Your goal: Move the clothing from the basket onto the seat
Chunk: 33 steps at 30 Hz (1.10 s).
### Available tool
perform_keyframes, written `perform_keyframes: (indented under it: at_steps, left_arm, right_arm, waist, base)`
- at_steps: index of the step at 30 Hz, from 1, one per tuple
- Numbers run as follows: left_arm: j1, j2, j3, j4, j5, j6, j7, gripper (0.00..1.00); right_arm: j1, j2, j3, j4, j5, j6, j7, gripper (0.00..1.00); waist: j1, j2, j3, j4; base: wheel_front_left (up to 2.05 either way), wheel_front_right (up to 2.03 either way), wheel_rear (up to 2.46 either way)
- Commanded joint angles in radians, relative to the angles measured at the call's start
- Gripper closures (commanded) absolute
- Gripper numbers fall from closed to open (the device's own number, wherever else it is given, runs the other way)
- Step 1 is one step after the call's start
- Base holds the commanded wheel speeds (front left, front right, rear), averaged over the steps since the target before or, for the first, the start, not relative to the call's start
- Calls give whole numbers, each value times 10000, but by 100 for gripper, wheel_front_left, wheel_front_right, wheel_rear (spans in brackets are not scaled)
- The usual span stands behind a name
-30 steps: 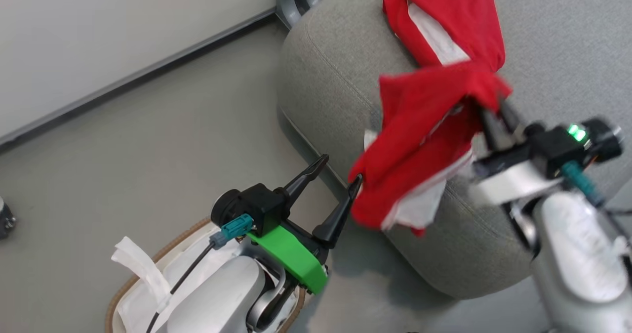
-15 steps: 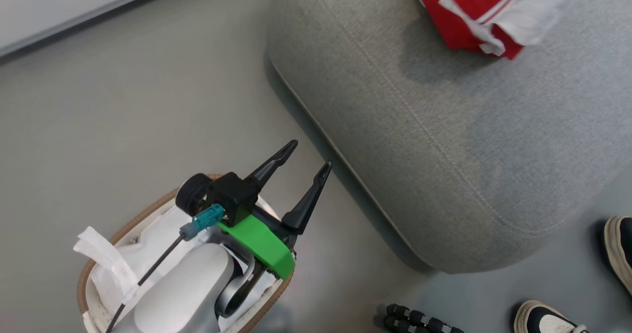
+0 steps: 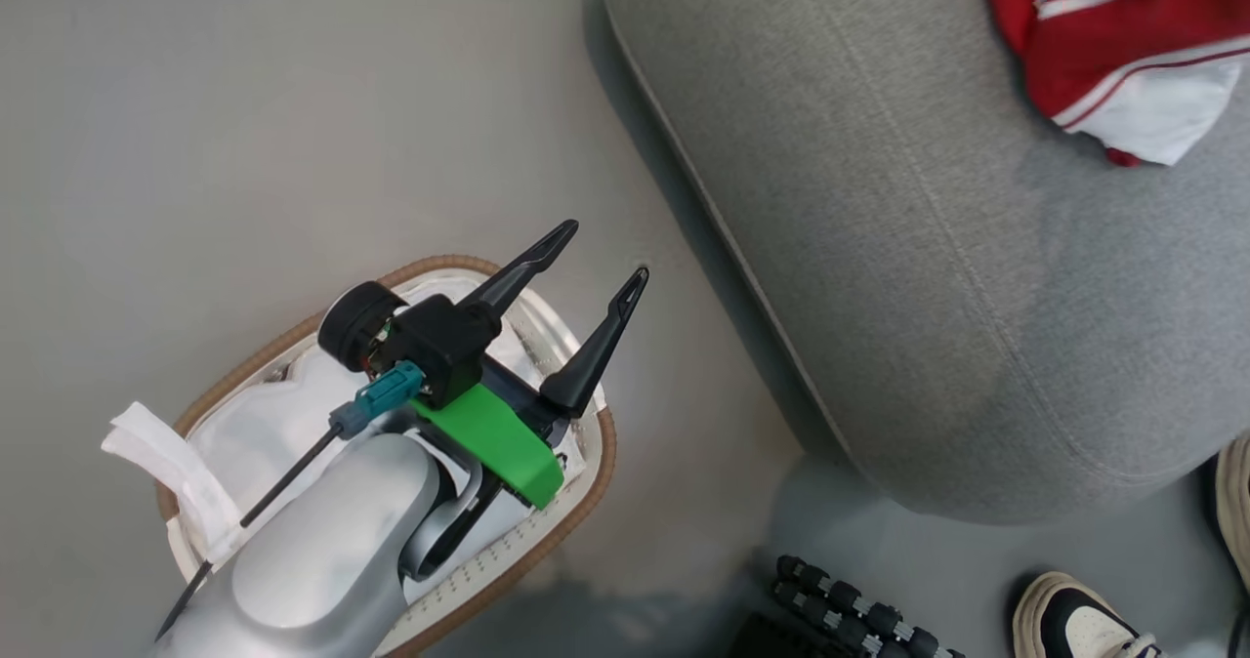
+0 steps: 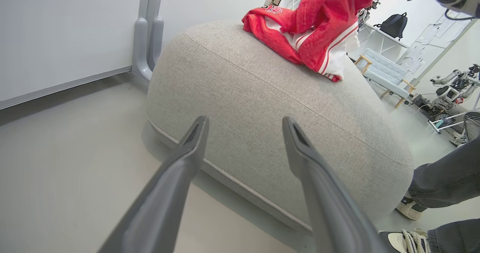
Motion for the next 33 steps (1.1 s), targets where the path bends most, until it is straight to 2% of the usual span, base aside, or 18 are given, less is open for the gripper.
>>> perform_keyframes:
  at_steps: [1, 4, 9, 10, 11, 12, 22, 33]
  left_arm:
    - [-222, 117, -6, 5, 90, -32, 7, 0]
    - [-271, 150, -1, 45, 46, -32, 7, 0]
    - [-91, 108, 47, 166, -28, -33, 7, 0]
    - [-39, 68, 90, 208, -51, -33, 7, 0]
    - [10, 31, 131, 246, -69, -33, 7, 0]
    - [78, -28, 187, 290, -89, -33, 7, 0]
    - [873, -755, 880, 670, -88, -33, 7, 0]
    - [1888, -1337, 2101, 687, 678, -33, 7, 0]
  right_arm:
    - [205, 169, -186, 164, -113, -14, -2, 100]
    - [597, 663, -637, 607, -266, -14, -2, 100]
    - [1135, 1110, -1234, 1166, -427, -14, -2, 100]
    - [1284, 1172, -1280, 1171, -477, -14, -2, 64]
    - [1420, 1264, -1305, 1110, -511, -14, -2, 51]
    - [1624, 1354, -1321, 1090, -529, -14, -2, 0]
    - [3460, 1506, -960, 326, -165, -14, -2, 0]
    - [4870, 1955, 751, -1611, 1213, -14, -2, 0]
  waist:
    - [-2, -1, 451, 415]
    - [-2, -1, 515, 497]
    - [-2, -1, 298, 523]
    - [-2, -1, 209, 519]
    - [-2, -1, 111, 508]
    - [-2, -1, -19, 499]
    - [-2, -1, -1595, 531]
    - [-2, -1, -2868, 959]
  base:
    - [0, 0, 0]
    - [0, 0, 0]
    - [0, 0, 0]
    - [0, 0, 0]
    - [0, 0, 0]
    - [0, 0, 0]
    - [0, 0, 0]
    - [0, 0, 0]
